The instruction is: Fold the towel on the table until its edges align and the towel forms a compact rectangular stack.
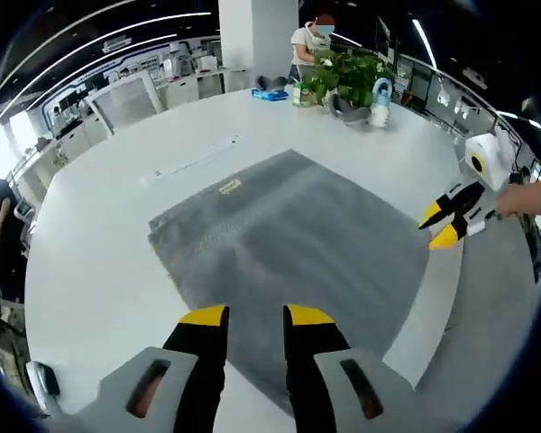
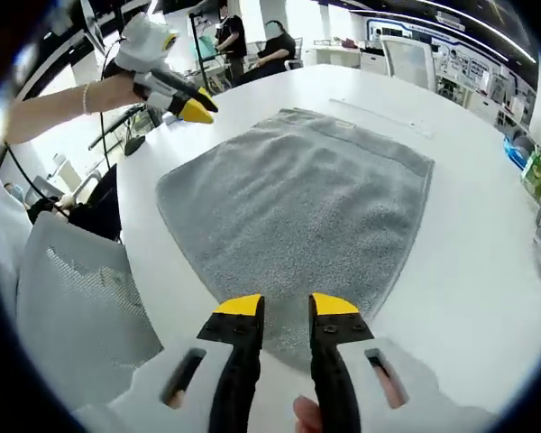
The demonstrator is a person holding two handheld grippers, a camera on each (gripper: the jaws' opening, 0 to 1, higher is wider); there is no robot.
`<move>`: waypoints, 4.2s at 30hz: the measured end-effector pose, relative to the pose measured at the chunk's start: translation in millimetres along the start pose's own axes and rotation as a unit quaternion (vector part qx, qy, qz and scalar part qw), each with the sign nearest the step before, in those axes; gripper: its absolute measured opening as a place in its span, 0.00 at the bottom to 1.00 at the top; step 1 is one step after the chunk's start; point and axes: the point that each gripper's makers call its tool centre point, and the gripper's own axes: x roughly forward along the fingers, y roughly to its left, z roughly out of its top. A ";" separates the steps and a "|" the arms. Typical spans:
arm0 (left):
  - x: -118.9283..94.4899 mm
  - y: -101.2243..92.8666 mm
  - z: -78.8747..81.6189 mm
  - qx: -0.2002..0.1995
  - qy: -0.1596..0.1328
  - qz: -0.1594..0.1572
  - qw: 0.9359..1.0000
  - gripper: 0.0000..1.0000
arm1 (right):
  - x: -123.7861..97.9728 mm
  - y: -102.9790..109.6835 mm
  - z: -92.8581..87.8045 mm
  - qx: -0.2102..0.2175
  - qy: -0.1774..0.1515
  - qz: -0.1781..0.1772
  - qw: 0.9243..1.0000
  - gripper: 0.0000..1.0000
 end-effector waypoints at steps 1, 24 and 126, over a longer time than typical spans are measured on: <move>-2.4 -4.8 -6.6 0.002 -0.002 -0.003 1.000 0.25 | -3.9 -1.0 -0.6 -0.002 -0.001 0.002 1.000 0.18; -12.2 -67.0 -78.2 0.083 -0.002 -0.074 0.994 0.36 | 0.1 9.7 -49.4 -0.102 0.086 0.015 0.991 0.26; -117.7 -84.6 -78.8 0.061 0.007 -0.040 0.997 0.03 | -99.0 34.5 -32.6 -0.077 0.058 -0.046 0.994 0.00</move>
